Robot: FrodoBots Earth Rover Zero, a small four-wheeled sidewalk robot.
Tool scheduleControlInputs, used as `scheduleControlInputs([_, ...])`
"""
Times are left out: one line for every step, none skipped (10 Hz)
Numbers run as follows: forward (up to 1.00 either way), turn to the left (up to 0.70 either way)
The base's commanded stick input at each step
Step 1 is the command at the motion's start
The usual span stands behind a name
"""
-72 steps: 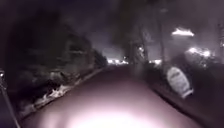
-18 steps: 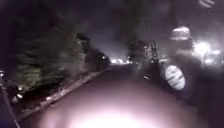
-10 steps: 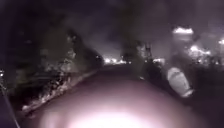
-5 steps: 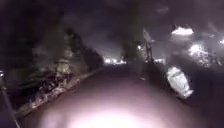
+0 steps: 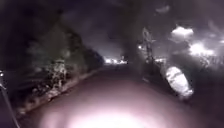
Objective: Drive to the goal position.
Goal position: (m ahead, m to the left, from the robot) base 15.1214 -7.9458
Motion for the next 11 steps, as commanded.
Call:
scheduleControlInputs([0.50,0.00])
scheduleControlInputs([0.50,0.00])
scheduleControlInputs([0.50,0.00])
scheduleControlInputs([0.50,0.00])
scheduleControlInputs([0.50,0.00])
scheduleControlInputs([0.50,0.00])
scheduleControlInputs([0.50,0.00])
scheduleControlInputs([0.50,0.00])
scheduleControlInputs([0.50,0.00])
scheduleControlInputs([0.50,0.00])
scheduleControlInputs([0.50,0.00])
